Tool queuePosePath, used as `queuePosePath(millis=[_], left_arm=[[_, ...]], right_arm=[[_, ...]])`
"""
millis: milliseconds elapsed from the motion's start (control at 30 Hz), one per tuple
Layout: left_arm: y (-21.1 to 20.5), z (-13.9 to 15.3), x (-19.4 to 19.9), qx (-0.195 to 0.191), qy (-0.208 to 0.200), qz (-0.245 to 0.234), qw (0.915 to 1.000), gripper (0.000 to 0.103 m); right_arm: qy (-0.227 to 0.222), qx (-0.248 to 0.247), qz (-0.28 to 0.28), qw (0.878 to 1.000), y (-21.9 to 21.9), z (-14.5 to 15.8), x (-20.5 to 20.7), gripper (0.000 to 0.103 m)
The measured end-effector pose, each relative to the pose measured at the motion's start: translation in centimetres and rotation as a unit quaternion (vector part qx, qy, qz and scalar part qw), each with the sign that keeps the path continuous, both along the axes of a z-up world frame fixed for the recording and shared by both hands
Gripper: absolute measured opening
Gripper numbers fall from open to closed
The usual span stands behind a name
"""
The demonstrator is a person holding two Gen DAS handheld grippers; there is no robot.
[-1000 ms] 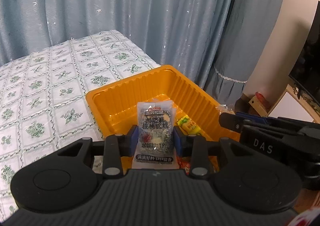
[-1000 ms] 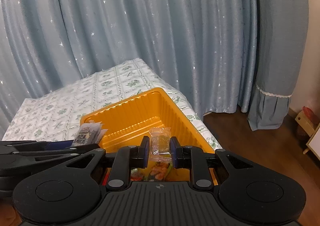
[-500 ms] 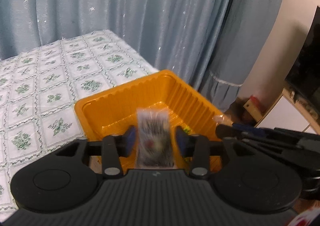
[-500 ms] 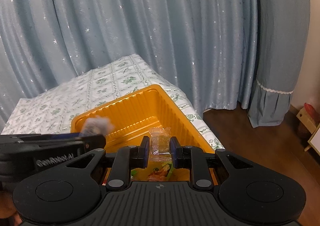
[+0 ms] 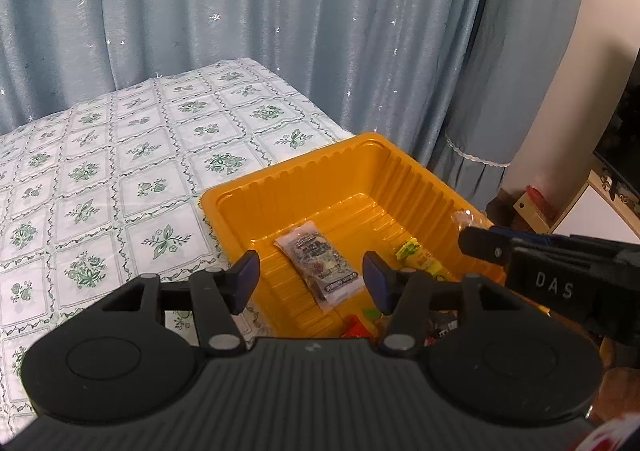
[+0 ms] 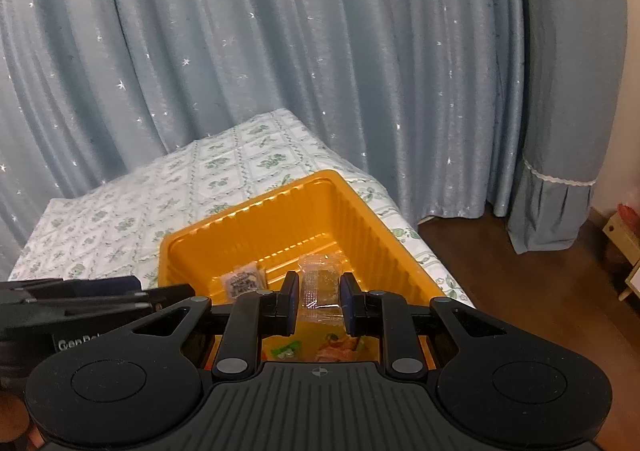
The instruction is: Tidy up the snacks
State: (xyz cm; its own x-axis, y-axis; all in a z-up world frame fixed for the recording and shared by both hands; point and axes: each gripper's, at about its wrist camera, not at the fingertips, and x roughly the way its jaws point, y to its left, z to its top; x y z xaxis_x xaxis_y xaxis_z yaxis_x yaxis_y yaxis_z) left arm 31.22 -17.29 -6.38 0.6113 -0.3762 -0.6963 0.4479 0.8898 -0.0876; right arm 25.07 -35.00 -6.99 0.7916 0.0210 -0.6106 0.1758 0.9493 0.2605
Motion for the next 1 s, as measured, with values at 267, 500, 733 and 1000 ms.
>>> queuePosePath(millis=[267, 500, 733, 1000], left_arm=[[0.4, -0.2, -0.2, 0.001, 0.001, 0.003, 1.0, 0.056], [0.8, -0.3, -0.4, 0.0, 0.0, 0.008, 1.0, 0.068], [1.8, -0.4, -1.4, 0.0, 0.004, 0.019, 0.9998, 0.077], [3.0, 1.1, -4.6, -0.002, -0.007, 0.033, 0.9994, 0.092]], right_arm=[[-0.001, 0.005, 0.009, 1.0, 0.3, 0.1, 0.9, 0.022], [-0.013, 0.05, 0.001, 0.999, -0.7, 0.0, 1.7, 0.025], [-0.022, 0.064, -0.031, 0.997, -2.7, 0.7, 0.5, 0.06], [-0.008, 0.065, -0.047, 0.997, -3.3, 1.7, -3.0, 0.06]])
